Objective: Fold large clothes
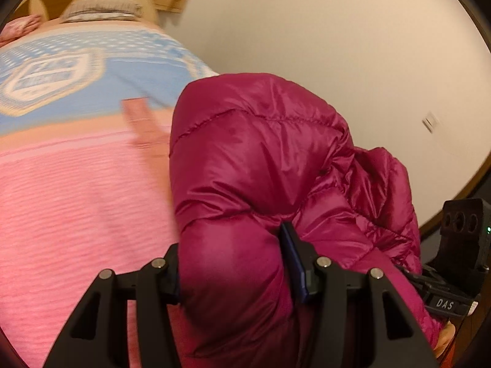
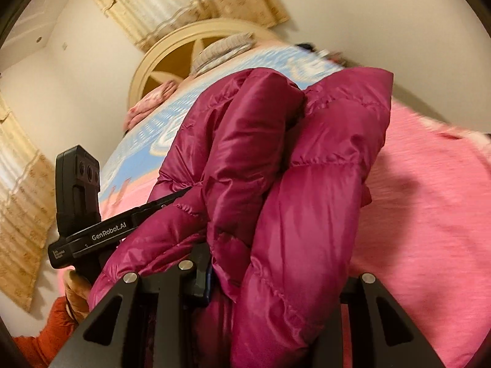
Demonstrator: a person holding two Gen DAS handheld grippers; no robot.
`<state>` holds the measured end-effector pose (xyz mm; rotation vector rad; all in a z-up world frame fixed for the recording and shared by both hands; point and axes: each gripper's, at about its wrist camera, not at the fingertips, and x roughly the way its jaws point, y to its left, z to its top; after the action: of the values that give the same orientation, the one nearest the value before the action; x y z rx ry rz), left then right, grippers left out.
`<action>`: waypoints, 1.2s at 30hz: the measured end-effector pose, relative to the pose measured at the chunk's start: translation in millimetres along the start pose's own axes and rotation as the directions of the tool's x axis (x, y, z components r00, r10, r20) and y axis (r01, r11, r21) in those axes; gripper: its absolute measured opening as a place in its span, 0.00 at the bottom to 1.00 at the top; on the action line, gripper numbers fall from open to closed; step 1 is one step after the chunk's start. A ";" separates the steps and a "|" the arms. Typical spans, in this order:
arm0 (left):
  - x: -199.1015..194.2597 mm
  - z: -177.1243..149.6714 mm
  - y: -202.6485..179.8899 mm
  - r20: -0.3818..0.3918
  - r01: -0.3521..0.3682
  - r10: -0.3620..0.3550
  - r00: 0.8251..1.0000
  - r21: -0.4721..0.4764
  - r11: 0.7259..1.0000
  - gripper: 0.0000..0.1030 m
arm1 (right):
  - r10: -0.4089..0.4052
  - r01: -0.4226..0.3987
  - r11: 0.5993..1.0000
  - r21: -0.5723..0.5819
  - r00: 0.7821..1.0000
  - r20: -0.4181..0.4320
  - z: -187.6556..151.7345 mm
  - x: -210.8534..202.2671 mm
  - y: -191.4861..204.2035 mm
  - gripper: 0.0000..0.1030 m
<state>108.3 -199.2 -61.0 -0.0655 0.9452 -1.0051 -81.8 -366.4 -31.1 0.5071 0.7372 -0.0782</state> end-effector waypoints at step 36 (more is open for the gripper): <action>126.8 17.6 -103.1 -0.029 -0.272 0.285 0.958 0.213 0.938 0.74 | -0.018 0.004 0.966 0.258 0.999 0.052 13.3 -6.1 -174.0 0.41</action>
<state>73.8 -358.1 -85.3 0.2685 0.8709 -0.8391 -120.3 -525.9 -91.0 0.7467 0.6806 -0.1992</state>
